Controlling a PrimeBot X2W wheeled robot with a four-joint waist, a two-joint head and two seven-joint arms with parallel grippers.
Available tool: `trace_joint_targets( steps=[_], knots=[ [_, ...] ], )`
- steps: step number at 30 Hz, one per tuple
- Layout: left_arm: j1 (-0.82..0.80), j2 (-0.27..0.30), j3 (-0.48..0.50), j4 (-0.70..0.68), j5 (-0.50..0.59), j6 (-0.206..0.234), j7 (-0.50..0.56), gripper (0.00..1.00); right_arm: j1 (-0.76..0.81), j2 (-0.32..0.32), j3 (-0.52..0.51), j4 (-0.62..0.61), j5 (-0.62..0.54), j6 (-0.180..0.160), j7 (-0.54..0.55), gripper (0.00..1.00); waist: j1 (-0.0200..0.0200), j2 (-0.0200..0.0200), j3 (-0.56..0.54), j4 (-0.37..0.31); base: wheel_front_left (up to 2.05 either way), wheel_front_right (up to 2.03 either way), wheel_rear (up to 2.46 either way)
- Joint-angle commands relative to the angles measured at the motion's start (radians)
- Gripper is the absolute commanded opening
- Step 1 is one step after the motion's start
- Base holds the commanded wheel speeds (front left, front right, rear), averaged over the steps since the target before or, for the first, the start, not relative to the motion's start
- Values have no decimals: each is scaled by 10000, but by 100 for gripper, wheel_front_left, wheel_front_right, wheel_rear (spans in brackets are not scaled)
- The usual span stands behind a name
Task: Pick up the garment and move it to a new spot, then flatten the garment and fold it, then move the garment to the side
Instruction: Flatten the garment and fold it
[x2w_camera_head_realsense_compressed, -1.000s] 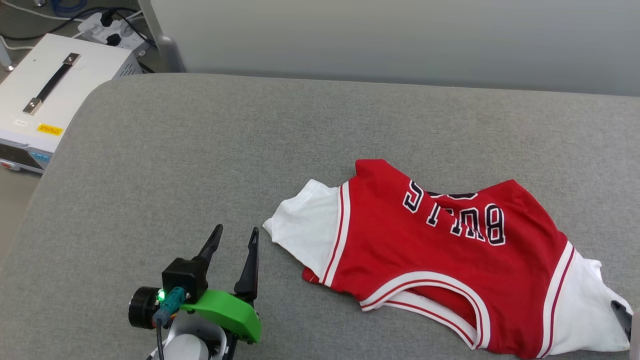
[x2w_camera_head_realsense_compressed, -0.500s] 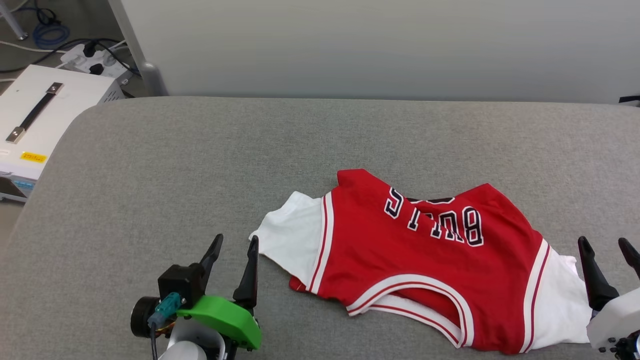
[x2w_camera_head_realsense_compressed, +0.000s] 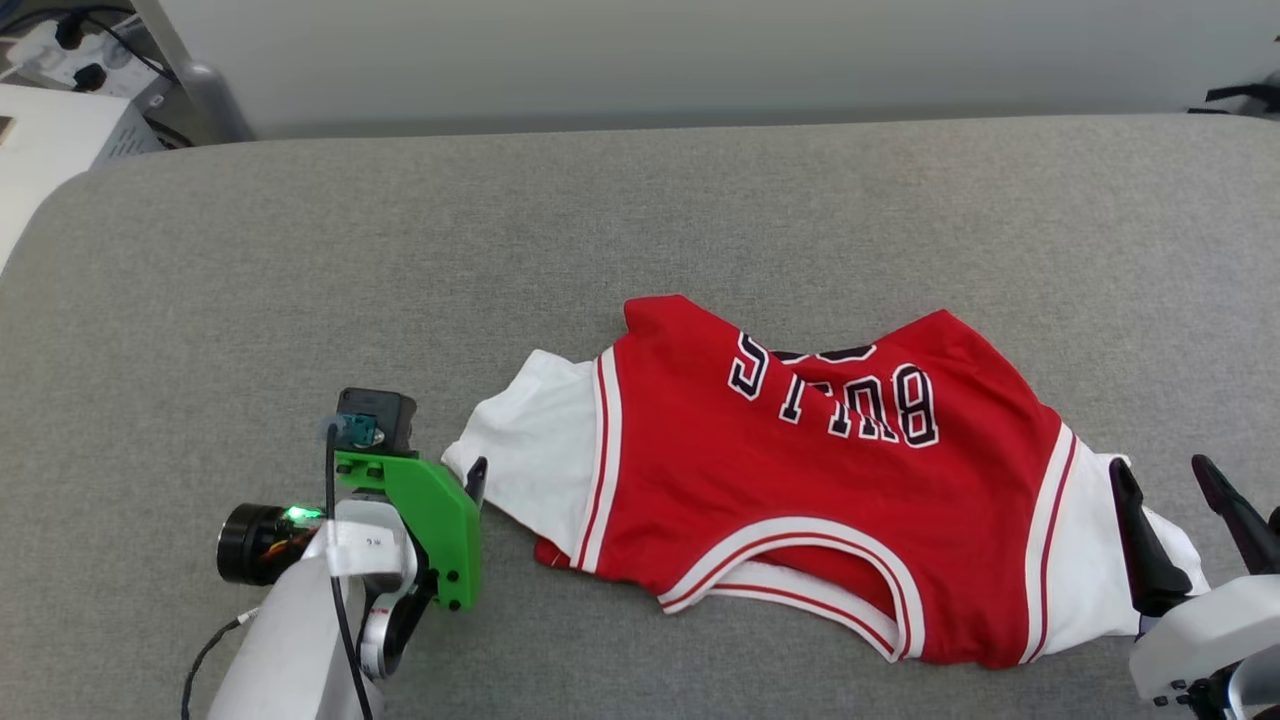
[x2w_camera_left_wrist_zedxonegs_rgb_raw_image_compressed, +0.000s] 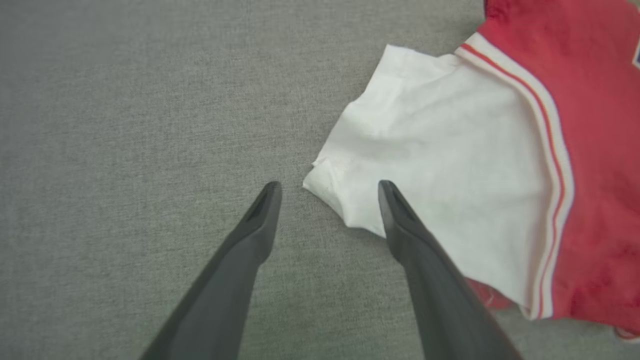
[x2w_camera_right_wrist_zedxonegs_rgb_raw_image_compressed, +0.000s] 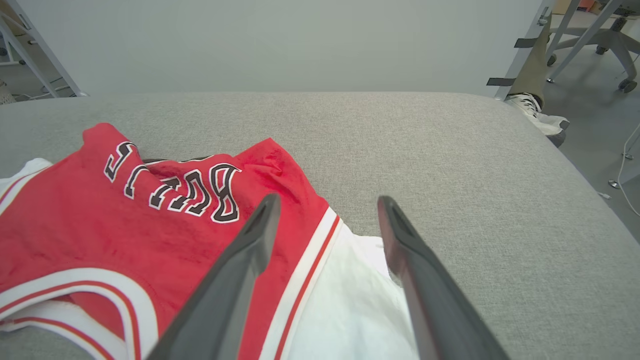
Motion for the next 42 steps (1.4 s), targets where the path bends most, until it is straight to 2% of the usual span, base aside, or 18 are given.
trace_joint_targets(
  steps=[1,5,9,13,14,15,20,24,30,36,42],
  knots=[
    [-239,112,28,69,136,198,304,100,-152,37,49,-65,-108,-7,22,100,0,0,438,-343,0,0,0],
    [-494,168,31,238,297,532,615,100,-267,105,129,-49,-174,-7,5,100,0,0,753,-512,0,0,0],
    [-618,177,-25,518,336,590,580,100,-370,129,159,-8,-208,-7,-28,100,0,0,998,-639,0,0,0],
    [-596,191,-270,960,427,572,995,100,-442,111,127,56,-240,-7,-78,100,0,0,1085,-676,0,0,0],
    [-550,182,-342,1067,416,534,1181,47,-453,96,122,70,-245,-7,-82,100,0,0,1085,-678,0,0,0],
    [-485,150,-417,1163,357,457,1398,0,-470,78,111,90,-250,-7,-82,100,0,0,1072,-672,0,0,0],
    [-200,95,-506,1121,220,401,1451,0,-469,14,-9,234,-297,-7,-23,100,0,0,795,-494,0,0,0],
    [122,44,-256,728,8,604,981,0,-340,-37,-66,410,-319,-7,76,100,0,0,368,-222,0,0,0],
    [881,79,270,-734,-382,992,596,0,-31,-29,-172,568,-278,-7,396,100,0,0,-150,284,0,0,0],
    [2069,187,519,-2490,-786,1187,1016,0,319,66,-303,799,-304,-7,936,100,0,0,-479,730,0,0,0],
    [3042,325,446,-3037,-989,1239,1627,0,453,172,-475,1019,-488,-7,1485,100,0,0,-548,856,0,0,0]
  ],
)
